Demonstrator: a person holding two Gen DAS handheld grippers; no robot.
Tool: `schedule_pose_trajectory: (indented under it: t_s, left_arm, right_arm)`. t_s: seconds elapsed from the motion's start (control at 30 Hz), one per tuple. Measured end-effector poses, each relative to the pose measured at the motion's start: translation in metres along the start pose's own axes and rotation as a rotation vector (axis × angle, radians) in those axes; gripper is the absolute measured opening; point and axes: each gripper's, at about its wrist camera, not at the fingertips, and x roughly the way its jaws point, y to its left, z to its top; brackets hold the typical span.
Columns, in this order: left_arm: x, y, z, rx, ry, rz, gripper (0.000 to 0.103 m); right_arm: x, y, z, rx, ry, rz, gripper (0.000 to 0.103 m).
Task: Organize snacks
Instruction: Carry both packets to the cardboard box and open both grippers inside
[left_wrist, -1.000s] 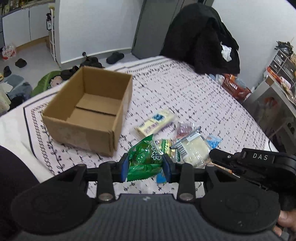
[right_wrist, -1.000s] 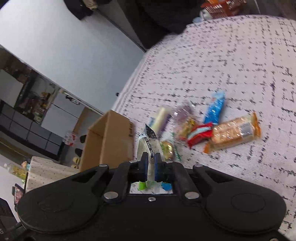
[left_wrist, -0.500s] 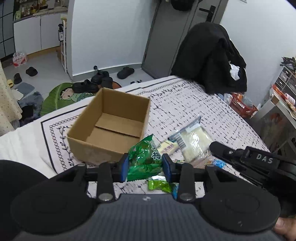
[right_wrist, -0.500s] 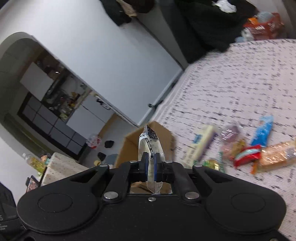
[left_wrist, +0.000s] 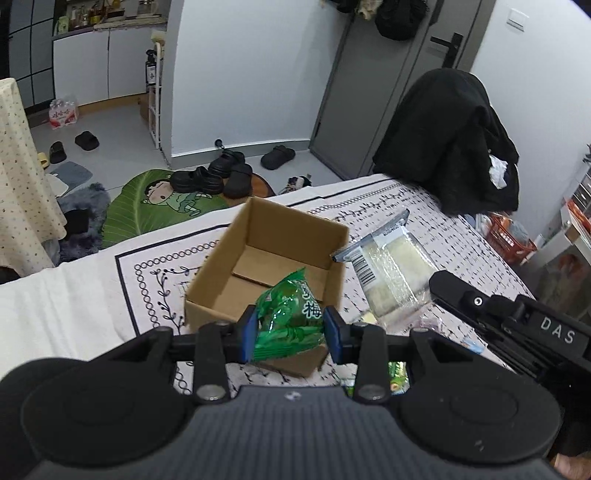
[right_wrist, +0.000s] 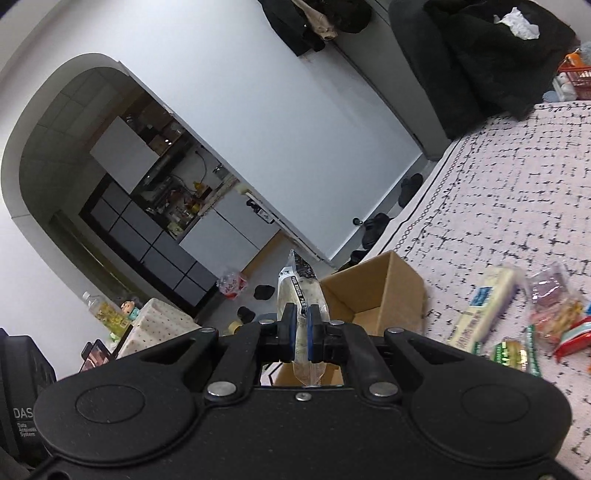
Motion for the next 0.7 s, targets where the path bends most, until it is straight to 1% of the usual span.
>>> schedule_pose_trajectory:
  t_s: [0.2,0.4,0.7]
  left_arm:
    - [0.010,0.017,0.010,-0.032,0.003,0.008,0.037]
    - [0.025,0.032,0.022,-0.057,0.015,0.020,0.037]
    - [0.054,0.044,0.035,-0.079,0.047,0.026,0.037]
  right_arm:
    - [0.017,0.010,-0.002,-0.006,0.007,0.026,0.005]
    - [0.043,0.015,-0.008,-0.001,0.047,0.042,0.005]
    - [0.073,0.010,-0.022,0.020,0.108,-0.001,0.005]
